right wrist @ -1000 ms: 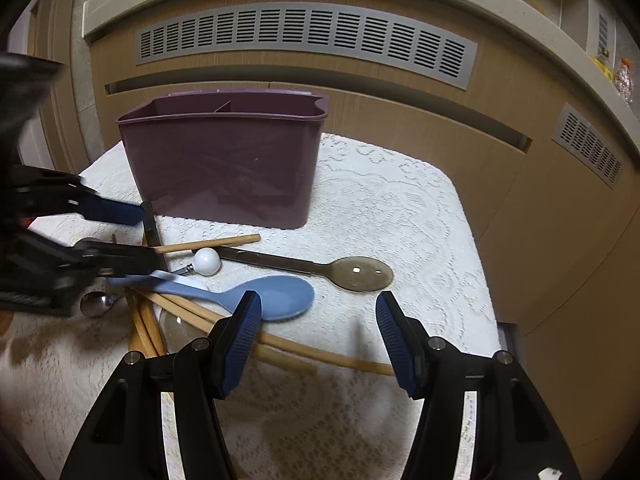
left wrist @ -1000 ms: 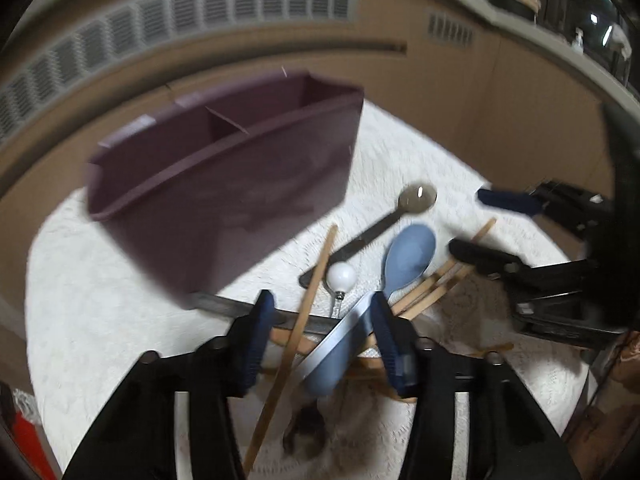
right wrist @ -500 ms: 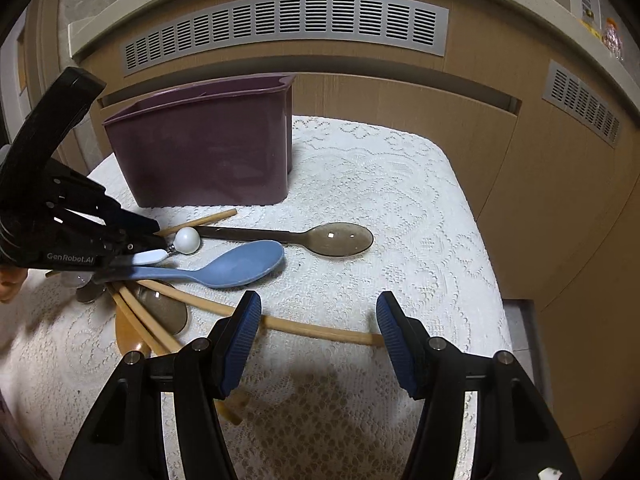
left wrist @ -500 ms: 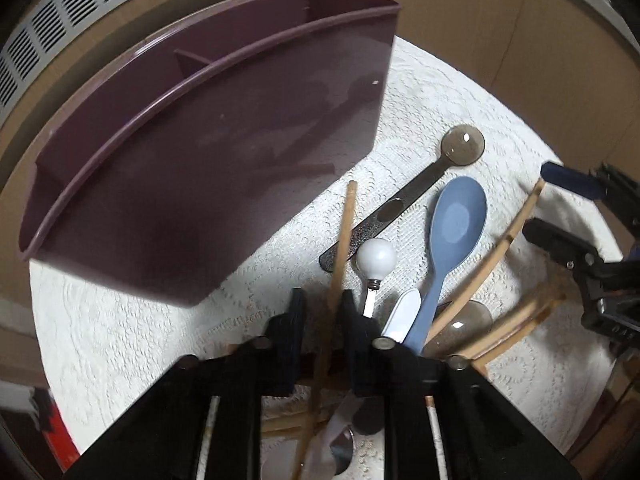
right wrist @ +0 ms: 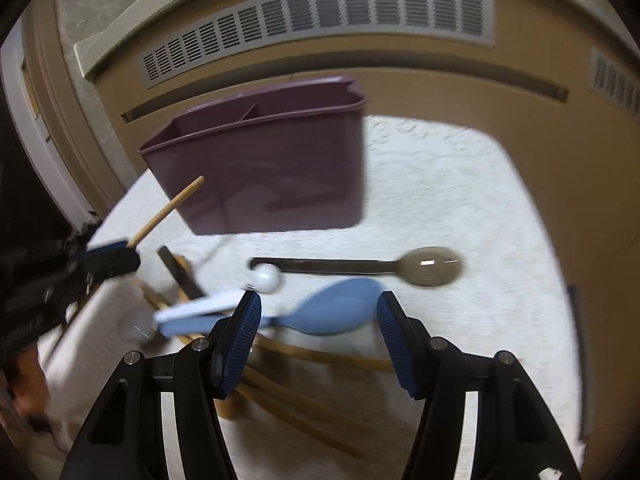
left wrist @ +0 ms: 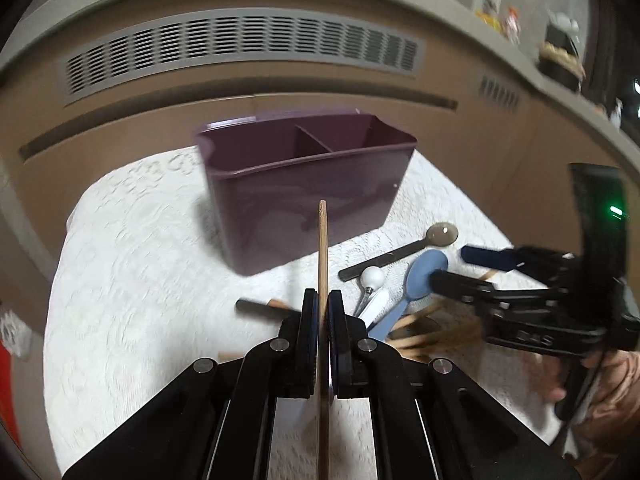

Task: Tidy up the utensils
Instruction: 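Grasp a wooden chopstick with the left tool while the right tool grasps the white-ball utensil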

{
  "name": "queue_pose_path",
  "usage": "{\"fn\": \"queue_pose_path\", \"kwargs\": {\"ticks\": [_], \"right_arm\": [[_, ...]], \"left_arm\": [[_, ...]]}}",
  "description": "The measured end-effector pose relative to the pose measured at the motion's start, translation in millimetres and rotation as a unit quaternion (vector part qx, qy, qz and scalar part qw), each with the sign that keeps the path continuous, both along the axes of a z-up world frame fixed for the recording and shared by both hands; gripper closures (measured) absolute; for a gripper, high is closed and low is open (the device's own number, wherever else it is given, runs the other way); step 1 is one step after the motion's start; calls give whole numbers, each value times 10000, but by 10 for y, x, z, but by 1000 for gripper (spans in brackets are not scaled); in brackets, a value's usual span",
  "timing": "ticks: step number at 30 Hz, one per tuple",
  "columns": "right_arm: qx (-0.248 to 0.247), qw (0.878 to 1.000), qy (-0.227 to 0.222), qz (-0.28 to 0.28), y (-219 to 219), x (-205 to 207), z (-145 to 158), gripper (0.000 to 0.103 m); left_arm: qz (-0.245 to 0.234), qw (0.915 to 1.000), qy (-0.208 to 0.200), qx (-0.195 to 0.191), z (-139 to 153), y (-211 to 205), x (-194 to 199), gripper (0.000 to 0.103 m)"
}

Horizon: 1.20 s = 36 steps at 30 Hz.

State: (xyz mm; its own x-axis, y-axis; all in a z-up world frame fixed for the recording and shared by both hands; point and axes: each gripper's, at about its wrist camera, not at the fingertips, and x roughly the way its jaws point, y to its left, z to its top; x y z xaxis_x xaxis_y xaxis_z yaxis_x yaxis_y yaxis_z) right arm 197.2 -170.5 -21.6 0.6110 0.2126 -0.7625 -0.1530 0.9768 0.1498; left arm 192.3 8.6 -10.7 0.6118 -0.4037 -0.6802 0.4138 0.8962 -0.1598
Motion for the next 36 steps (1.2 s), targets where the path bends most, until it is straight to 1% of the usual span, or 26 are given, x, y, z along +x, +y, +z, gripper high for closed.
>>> {"fn": "queue_pose_path", "kwargs": {"ticks": [3, 6, 8, 10, 12, 13, 15, 18, 21, 23, 25, 28, 33, 36], "right_arm": [[201, 9995, 246, -10, 156, 132, -72, 49], [198, 9990, 401, -73, 327, 259, -152, 55], [75, 9988, 481, -79, 450, 338, -208, 60], [-103, 9985, 526, -112, 541, 383, -252, 67], [-263, 9979, 571, -144, 614, 419, -314, 72], [-387, 9978, 514, -157, 651, 420, -323, 75], [-485, 9979, 420, -110, 693, 414, -322, 79], [-352, 9988, 332, 5, 684, 372, -260, 81], [-469, 9989, 10, 29, 639, 253, -115, 83], [-592, 9980, -201, 65, 590, 175, 6, 83], [-648, 9973, -328, 111, 516, 84, 87, 83], [-632, 9967, -475, 159, 431, -42, 191, 83], [-559, 9961, -667, 137, 277, -142, 314, 83], [-482, 9961, -726, 138, 179, -204, 323, 83]], "left_arm": [[227, 9994, -148, -223, 60, 232, -126, 98], [329, 9982, -173, -479, 47, 348, -186, 98], [339, 9977, -157, -573, -12, 354, -187, 98], [360, 9974, -168, -599, -23, 403, -215, 98], [386, 9967, -152, -696, -52, 454, -237, 98], [391, 9964, -138, -735, -57, 472, -240, 98], [408, 9953, -56, -874, -80, 527, -242, 98], [411, 9939, 101, -1019, -115, 567, -239, 98], [305, 9931, 318, -1090, -162, 536, -235, 98], [151, 9929, 596, -1023, -224, 448, -219, 98], [33, 9930, 823, -850, -288, 336, -201, 98], [-50, 9931, 1004, -597, -333, 201, -185, 98], [-49, 9932, 1137, -228, -348, 32, -133, 98], [-26, 9903, 1384, -83, -396, -56, -29, 98]]}}
